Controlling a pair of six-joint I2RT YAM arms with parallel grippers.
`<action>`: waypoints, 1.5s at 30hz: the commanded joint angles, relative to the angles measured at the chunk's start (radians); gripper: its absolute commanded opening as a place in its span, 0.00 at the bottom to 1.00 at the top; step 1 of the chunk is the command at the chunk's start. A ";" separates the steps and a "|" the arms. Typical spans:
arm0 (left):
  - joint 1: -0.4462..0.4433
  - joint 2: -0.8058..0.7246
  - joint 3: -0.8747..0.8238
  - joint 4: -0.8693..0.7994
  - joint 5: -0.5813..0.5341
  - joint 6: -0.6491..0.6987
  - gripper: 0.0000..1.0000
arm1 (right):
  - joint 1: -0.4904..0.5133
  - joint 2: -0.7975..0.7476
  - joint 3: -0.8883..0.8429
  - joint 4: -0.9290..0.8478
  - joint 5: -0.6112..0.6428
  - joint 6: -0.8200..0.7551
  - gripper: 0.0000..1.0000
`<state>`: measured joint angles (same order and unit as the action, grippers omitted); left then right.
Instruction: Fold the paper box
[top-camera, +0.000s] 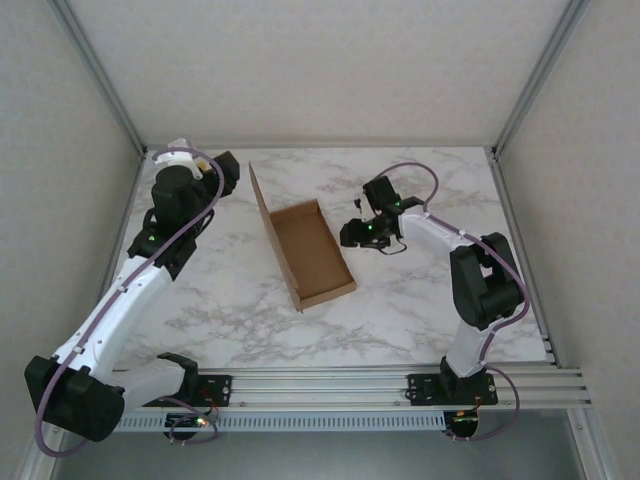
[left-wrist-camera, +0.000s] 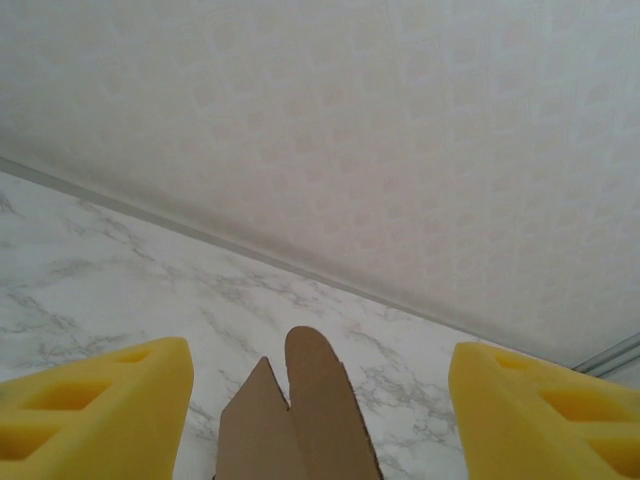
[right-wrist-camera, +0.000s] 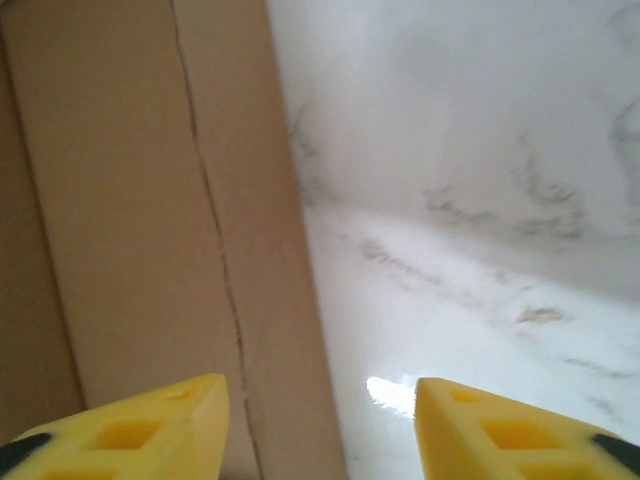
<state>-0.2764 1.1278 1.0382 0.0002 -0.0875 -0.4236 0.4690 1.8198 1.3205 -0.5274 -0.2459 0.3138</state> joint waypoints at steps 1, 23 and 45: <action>-0.009 -0.032 -0.027 0.031 -0.036 -0.010 0.68 | 0.015 0.077 0.161 -0.032 0.041 -0.085 0.58; -0.068 -0.063 -0.007 -0.027 -0.018 -0.028 0.67 | 0.138 0.544 0.750 -0.014 -0.059 -0.970 0.82; -0.098 -0.091 -0.003 -0.031 -0.074 -0.020 0.68 | 0.134 0.604 0.710 -0.057 0.249 -0.780 0.24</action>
<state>-0.3660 1.0702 1.0119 -0.0227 -0.1287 -0.4454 0.6258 2.4222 2.0560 -0.4755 -0.0628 -0.5507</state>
